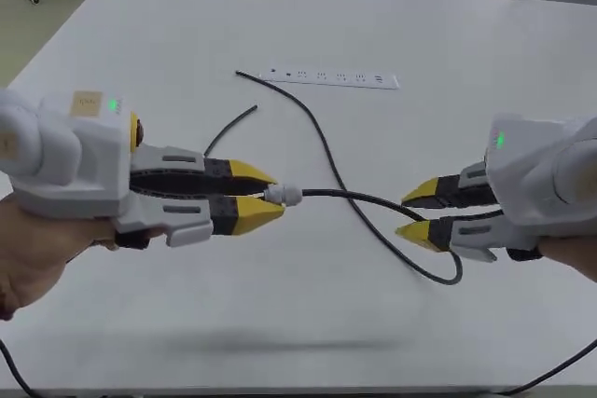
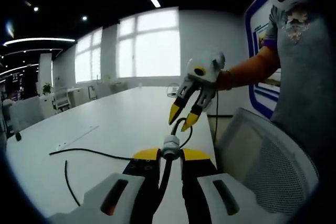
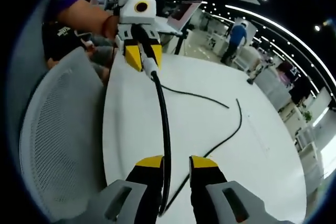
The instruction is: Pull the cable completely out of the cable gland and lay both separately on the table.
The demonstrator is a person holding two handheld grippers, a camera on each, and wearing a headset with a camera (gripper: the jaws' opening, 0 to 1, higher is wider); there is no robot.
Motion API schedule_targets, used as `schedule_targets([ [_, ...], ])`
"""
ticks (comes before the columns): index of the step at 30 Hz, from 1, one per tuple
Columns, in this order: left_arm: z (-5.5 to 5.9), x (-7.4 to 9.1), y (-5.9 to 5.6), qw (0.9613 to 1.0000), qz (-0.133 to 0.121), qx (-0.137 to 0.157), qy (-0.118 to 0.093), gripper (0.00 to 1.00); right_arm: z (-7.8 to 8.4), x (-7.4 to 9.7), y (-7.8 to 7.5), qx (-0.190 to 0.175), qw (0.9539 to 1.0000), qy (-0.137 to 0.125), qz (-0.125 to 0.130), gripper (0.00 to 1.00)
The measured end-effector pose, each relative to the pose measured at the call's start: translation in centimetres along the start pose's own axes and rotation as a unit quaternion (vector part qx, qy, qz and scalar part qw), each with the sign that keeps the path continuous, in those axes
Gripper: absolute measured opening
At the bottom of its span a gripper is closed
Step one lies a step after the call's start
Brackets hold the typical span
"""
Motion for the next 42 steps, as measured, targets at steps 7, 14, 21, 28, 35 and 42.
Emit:
schedule_targets([
  [7, -0.2, 0.0, 0.1, 1.0000, 0.001, -0.004, 0.001, 0.15, -5.7, 0.2, 2.1, 0.019, 0.9975, -0.062, -0.027, 0.10],
  [14, -0.4, -0.1, 0.0, 1.0000, 0.005, -0.006, -0.001, 0.15, -7.0, -2.0, 3.5, 0.058, 0.9957, -0.058, -0.044, 0.06],
  [21, -0.6, -0.1, -0.3, 0.9999, 0.010, -0.005, -0.008, 0.15, -7.2, -2.5, 4.1, 0.061, 0.9951, -0.051, -0.059, 0.01],
  [28, -0.7, -0.1, -0.4, 0.9998, 0.013, -0.009, -0.010, 0.15, -7.0, -2.1, 4.5, 0.083, 0.9932, -0.053, -0.061, 0.00],
  [35, -0.3, 0.4, 0.0, 1.0000, 0.005, -0.006, -0.006, 0.15, -5.6, -1.1, 3.1, 0.082, 0.9943, -0.042, -0.053, 0.00],
  [42, -0.1, 0.9, 0.4, 1.0000, -0.003, -0.006, -0.004, 0.15, -3.6, -0.5, 1.2, 0.064, 0.9970, -0.021, -0.039, 0.00],
])
Point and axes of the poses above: the centre of the closed fingertips' face, and the gripper's own axes: x roughly backward along the fingers, y roughly to its left, z roughly out of its underside, the point moved 2 cm from there along x, roughly backward along the fingers, and after that the axes turned 11 degrees about -x, right-handed, at the moved point
